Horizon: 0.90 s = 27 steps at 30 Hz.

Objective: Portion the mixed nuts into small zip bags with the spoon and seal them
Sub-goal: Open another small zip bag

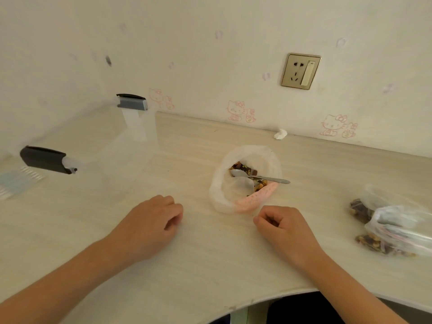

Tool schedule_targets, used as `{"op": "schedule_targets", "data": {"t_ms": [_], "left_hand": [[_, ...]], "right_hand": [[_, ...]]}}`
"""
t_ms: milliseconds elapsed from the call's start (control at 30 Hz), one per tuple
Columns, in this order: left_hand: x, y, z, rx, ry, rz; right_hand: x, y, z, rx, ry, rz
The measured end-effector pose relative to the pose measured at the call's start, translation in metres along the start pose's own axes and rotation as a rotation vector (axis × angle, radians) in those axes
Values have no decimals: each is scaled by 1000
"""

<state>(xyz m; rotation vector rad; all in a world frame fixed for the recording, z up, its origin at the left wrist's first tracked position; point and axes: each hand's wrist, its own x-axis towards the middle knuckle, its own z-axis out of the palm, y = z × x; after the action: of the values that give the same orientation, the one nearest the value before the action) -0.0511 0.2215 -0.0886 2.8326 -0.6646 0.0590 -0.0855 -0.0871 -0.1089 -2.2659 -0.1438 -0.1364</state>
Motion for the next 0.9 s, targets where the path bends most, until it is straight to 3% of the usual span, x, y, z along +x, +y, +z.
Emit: {"op": "schedule_targets", "data": {"t_ms": [167, 333, 500, 667, 733, 900], "left_hand": [[-40, -38, -29, 165, -142, -84], [-39, 4, -40, -172, 115, -87], [12, 70, -3, -44, -39, -77], [39, 80, 9, 83, -172, -171], [34, 75, 7, -23, -223, -211], [-3, 65, -19, -731, -181, -231]], "right_hand": [[0, -1, -1, 29, -13, 2], [2, -2, 0, 10, -13, 10], [-1, -1, -1, 6, -8, 22], [-1, 1, 0, 31, 11, 12], [-1, 2, 0, 37, 9, 12], [-4, -7, -5, 138, -19, 41]]}}
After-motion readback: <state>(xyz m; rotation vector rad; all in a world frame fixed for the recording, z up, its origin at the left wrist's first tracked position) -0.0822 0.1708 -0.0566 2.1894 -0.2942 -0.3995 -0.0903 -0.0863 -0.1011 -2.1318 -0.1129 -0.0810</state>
